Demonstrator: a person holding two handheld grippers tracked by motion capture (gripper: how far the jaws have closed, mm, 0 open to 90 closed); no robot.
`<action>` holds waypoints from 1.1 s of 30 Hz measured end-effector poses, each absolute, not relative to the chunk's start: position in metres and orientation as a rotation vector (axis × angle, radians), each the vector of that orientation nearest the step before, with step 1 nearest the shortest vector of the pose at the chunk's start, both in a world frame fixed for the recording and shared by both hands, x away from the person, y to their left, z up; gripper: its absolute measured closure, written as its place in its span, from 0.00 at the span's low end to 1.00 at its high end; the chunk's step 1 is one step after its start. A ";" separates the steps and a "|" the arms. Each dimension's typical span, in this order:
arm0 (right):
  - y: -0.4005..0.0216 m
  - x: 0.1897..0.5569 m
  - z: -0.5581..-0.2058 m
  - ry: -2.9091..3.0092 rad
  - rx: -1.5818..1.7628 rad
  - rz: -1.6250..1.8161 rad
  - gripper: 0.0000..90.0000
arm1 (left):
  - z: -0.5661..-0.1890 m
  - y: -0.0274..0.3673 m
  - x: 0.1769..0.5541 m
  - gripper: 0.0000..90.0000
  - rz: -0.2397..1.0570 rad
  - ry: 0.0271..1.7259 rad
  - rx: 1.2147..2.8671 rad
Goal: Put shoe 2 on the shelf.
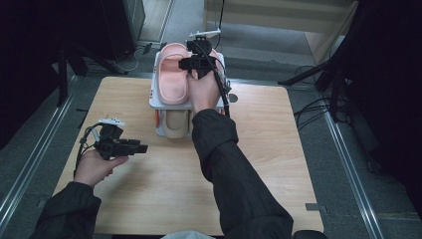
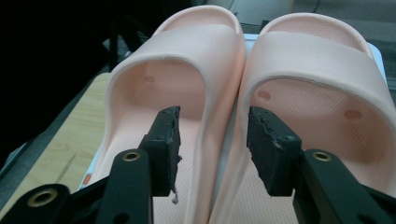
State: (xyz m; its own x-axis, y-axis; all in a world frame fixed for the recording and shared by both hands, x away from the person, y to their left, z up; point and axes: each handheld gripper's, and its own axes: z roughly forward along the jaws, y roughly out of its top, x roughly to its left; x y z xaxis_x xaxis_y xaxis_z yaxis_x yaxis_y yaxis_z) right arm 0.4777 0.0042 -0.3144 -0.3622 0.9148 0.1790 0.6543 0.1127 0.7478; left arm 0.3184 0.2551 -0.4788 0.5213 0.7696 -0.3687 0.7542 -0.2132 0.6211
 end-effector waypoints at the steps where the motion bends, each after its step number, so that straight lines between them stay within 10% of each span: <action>1: 0.000 0.475 -0.313 2.080 1.517 1.124 0.64 | -0.479 0.255 0.319 0.57 0.025 1.241 1.978; 33: -0.077 0.395 -0.324 2.400 1.034 1.343 0.71 | -0.482 0.252 0.318 0.56 0.036 1.245 1.996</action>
